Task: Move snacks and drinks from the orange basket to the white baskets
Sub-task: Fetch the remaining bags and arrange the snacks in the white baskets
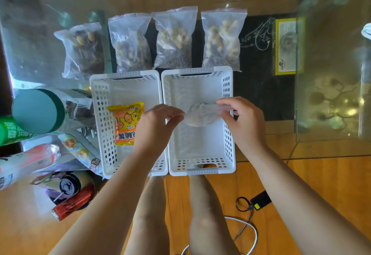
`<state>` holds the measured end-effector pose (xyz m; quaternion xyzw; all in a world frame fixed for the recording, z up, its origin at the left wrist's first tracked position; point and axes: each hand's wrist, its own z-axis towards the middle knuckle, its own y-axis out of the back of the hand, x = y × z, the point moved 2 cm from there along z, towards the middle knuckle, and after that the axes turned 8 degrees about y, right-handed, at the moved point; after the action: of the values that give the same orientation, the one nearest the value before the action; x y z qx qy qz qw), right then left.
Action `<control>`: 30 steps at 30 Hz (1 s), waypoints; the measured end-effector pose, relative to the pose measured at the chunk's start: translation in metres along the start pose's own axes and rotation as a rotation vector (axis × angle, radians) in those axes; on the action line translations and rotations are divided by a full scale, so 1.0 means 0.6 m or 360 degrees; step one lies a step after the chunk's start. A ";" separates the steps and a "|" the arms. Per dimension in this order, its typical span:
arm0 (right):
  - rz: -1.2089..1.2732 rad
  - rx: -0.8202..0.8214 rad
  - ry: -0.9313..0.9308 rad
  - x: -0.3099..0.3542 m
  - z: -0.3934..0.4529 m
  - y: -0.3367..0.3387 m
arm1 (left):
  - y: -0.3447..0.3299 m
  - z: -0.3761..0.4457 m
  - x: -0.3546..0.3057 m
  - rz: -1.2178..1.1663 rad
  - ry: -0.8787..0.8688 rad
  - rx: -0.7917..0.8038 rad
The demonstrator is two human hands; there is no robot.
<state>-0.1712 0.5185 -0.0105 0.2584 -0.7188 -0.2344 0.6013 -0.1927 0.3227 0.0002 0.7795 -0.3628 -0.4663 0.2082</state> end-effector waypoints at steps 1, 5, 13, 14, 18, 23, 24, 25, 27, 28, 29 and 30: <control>0.0009 -0.0019 -0.0010 -0.001 0.009 0.001 | 0.002 0.007 -0.004 0.0001 -0.0016 -0.0027; 0.0079 -0.0121 0.0048 0.012 0.045 0.009 | 0.025 0.028 -0.012 -0.0048 -0.0085 -0.0167; 0.0107 0.0003 0.0031 0.029 0.081 -0.003 | 0.056 0.051 0.006 -0.0087 -0.0008 -0.0193; 0.0112 -0.0003 0.0037 0.031 0.084 -0.004 | 0.058 0.055 0.006 -0.0094 -0.0009 -0.0200; 0.0159 0.0001 0.0029 0.036 0.106 -0.006 | 0.065 0.077 0.003 -0.0115 0.0041 -0.0216; 0.0019 -0.0182 0.0190 0.049 0.128 -0.013 | 0.070 0.113 -0.004 -0.0212 0.0198 -0.0251; -0.0103 -0.0252 0.0325 0.056 0.127 -0.014 | 0.071 0.120 -0.005 -0.0253 0.0248 -0.0259; -0.0217 -0.0296 0.0480 0.063 0.124 -0.015 | 0.072 0.127 -0.006 -0.0281 0.0295 -0.0264; -0.0399 -0.0239 0.0783 0.071 0.119 -0.027 | 0.071 0.139 -0.005 -0.0266 0.0356 -0.0268; -0.0494 -0.0099 0.0862 0.070 0.118 -0.037 | 0.070 0.144 -0.004 -0.0244 0.0372 -0.0265; -0.0606 0.0090 0.0857 0.066 0.117 -0.048 | 0.069 0.148 -0.003 -0.0227 0.0384 -0.0262; -0.0722 0.0269 0.0796 0.059 0.117 -0.058 | 0.068 0.152 -0.001 -0.0219 0.0393 -0.0261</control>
<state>-0.2426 0.4708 -0.0188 0.5099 -0.4904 -0.2312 0.6678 -0.2881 0.2982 -0.0161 0.8344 -0.2408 -0.4081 0.2816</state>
